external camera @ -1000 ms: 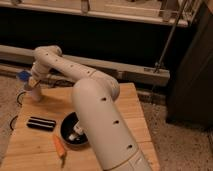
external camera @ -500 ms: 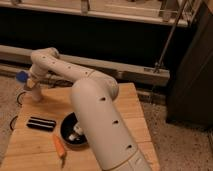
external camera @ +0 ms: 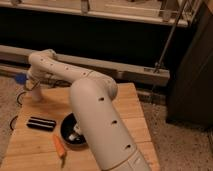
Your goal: Place the white sponge in the ceramic cup
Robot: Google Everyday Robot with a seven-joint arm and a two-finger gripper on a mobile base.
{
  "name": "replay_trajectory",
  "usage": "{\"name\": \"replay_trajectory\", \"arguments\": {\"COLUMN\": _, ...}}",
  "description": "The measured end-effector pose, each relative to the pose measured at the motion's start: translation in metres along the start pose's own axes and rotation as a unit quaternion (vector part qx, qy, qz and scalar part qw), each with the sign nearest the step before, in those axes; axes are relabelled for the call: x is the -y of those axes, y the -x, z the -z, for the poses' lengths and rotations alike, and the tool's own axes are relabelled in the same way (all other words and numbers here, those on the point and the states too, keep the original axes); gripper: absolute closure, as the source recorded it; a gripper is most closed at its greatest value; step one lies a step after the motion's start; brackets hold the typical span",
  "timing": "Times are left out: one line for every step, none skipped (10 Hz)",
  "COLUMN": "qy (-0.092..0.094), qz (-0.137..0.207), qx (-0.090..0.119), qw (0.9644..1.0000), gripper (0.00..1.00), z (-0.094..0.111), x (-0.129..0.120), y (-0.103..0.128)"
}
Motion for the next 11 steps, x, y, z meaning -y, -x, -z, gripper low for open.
{"name": "replay_trajectory", "arguments": {"qy": 0.004, "qz": -0.001, "qx": 0.0, "qw": 1.0, "gripper": 1.0, "z": 0.001, "x": -0.003, "y": 0.0}}
{"name": "replay_trajectory", "arguments": {"qy": 0.009, "qz": -0.002, "qx": 0.001, "qw": 1.0, "gripper": 1.0, "z": 0.001, "x": -0.006, "y": 0.001}}
{"name": "replay_trajectory", "arguments": {"qy": 0.014, "qz": -0.002, "qx": 0.003, "qw": 0.9999, "gripper": 1.0, "z": 0.001, "x": -0.009, "y": 0.002}}
{"name": "replay_trajectory", "arguments": {"qy": 0.018, "qz": -0.001, "qx": 0.006, "qw": 0.9998, "gripper": 1.0, "z": 0.001, "x": -0.011, "y": 0.003}}
{"name": "replay_trajectory", "arguments": {"qy": 0.022, "qz": 0.001, "qx": 0.013, "qw": 0.9997, "gripper": 1.0, "z": 0.0, "x": -0.012, "y": 0.005}}
{"name": "replay_trajectory", "arguments": {"qy": 0.026, "qz": 0.005, "qx": 0.026, "qw": 0.9993, "gripper": 1.0, "z": -0.001, "x": -0.013, "y": 0.01}}
{"name": "replay_trajectory", "arguments": {"qy": 0.03, "qz": 0.011, "qx": 0.039, "qw": 0.9987, "gripper": 1.0, "z": -0.002, "x": -0.013, "y": 0.014}}
{"name": "replay_trajectory", "arguments": {"qy": 0.033, "qz": 0.016, "qx": 0.053, "qw": 0.9979, "gripper": 1.0, "z": -0.003, "x": -0.013, "y": 0.018}}
{"name": "replay_trajectory", "arguments": {"qy": 0.039, "qz": 0.025, "qx": 0.073, "qw": 0.9963, "gripper": 1.0, "z": -0.003, "x": -0.014, "y": 0.023}}
{"name": "replay_trajectory", "arguments": {"qy": 0.046, "qz": 0.032, "qx": 0.094, "qw": 0.994, "gripper": 1.0, "z": -0.002, "x": -0.016, "y": 0.03}}
{"name": "replay_trajectory", "arguments": {"qy": 0.052, "qz": 0.038, "qx": 0.111, "qw": 0.9918, "gripper": 1.0, "z": -0.001, "x": -0.019, "y": 0.037}}
